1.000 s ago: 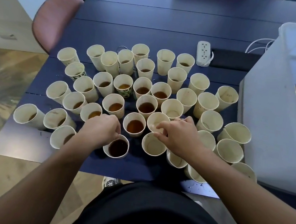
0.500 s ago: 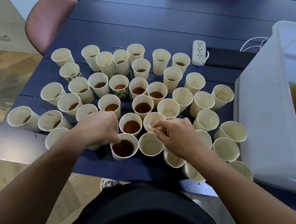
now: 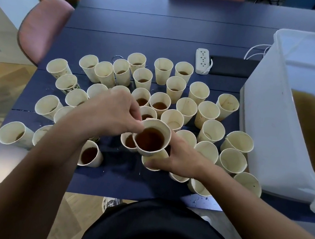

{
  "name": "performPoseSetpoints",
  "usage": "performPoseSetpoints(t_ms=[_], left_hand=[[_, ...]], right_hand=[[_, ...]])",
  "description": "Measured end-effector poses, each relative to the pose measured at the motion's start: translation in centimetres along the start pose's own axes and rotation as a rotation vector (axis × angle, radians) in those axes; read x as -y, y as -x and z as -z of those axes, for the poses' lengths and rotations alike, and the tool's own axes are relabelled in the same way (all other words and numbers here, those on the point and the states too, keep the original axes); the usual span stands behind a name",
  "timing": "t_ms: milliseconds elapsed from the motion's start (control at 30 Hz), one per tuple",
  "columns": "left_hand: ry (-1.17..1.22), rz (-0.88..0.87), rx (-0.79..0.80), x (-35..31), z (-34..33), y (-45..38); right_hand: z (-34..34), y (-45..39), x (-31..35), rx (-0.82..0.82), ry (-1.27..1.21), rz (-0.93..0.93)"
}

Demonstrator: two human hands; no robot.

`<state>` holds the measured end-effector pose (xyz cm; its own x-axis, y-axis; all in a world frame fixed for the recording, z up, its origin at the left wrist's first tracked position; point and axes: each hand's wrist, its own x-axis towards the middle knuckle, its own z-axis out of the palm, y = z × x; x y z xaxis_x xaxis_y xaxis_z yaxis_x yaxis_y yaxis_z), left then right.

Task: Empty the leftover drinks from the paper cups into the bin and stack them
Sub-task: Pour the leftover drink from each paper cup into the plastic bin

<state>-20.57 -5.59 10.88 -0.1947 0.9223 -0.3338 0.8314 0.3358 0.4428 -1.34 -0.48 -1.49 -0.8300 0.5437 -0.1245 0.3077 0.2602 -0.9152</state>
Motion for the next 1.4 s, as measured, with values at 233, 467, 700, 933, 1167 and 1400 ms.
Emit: performPoseSetpoints(t_ms=[233, 467, 700, 933, 1167, 1400], left_hand=[[0.063, -0.182, -0.026, -5.1, 1.2, -0.9], [0.118, -0.388, -0.082, -9.5, 1.0, -2.0], [0.308, -0.545, -0.139, -13.3, -0.7, -2.8], [0.334, -0.587, -0.119, -15.4, -2.7, -3.6], [0.297, -0.602, -0.047, -17.1, -4.4, -3.9], [0.207, -0.640, 0.005, -18.8, -6.8, -4.4]], right_hand=[[2.1, 1.3, 3.0, -0.420, -0.098, 0.028], [5.6, 5.0, 3.3, -0.660, -0.129, 0.018], [10.3, 8.2, 3.3, -0.838, -0.101, 0.008], [15.0, 11.1, 3.8, -0.945, -0.055, 0.018], [18.8, 13.3, 4.6, -0.982, 0.060, -0.011], [22.8, 15.7, 1.8, -1.093, 0.122, -0.095]])
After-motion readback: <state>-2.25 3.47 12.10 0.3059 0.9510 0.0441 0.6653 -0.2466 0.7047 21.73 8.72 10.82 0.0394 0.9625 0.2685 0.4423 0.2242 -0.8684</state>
